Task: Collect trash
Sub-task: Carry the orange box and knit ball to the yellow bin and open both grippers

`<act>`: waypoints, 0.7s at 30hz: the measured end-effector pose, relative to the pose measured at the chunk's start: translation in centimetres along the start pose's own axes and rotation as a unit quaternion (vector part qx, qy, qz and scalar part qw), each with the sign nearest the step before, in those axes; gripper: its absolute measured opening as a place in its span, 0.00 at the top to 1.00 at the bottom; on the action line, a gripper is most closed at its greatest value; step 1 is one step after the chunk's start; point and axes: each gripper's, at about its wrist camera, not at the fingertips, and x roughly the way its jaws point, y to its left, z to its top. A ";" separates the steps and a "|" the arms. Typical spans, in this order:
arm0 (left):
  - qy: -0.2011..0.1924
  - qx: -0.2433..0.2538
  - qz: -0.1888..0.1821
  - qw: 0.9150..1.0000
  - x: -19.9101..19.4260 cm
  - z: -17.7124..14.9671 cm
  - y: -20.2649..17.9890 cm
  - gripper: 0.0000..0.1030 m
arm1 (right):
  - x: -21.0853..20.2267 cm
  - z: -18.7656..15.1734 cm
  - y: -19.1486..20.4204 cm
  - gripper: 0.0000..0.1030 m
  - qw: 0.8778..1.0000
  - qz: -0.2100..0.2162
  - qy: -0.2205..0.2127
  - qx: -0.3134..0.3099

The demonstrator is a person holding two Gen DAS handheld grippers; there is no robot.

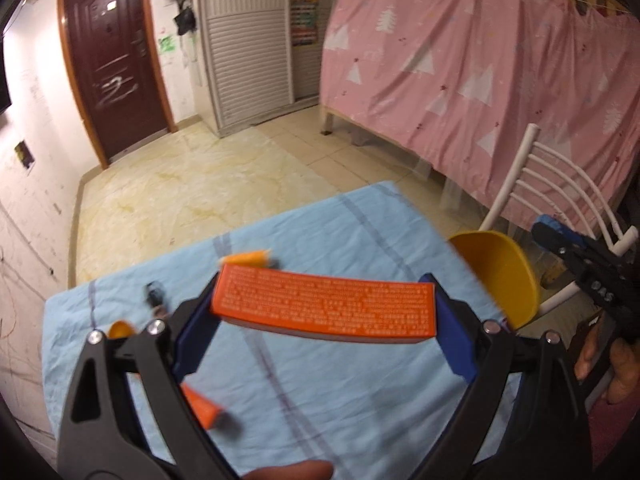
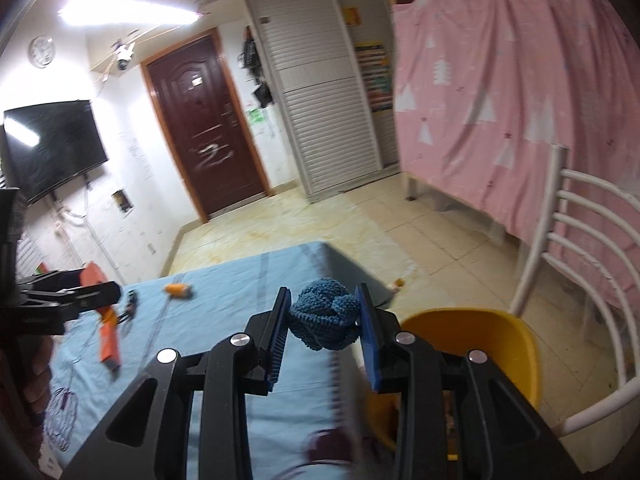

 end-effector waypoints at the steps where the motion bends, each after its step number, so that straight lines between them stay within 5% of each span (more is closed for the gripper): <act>1: -0.001 0.002 -0.004 1.000 0.2 0.4 -0.8 0.13 | 0.0 0.1 -1.2 0.74 1.000 -0.011 -0.003 0.006; 15: 0.026 0.068 -0.059 0.996 5.7 4.3 -14.5 0.13 | 3.0 -2.3 -11.6 0.72 0.995 -0.064 0.021 0.077; 21: 0.052 0.090 -0.064 0.993 9.2 5.4 -19.3 0.13 | 3.8 -3.4 -14.5 0.49 0.991 -0.069 0.025 0.109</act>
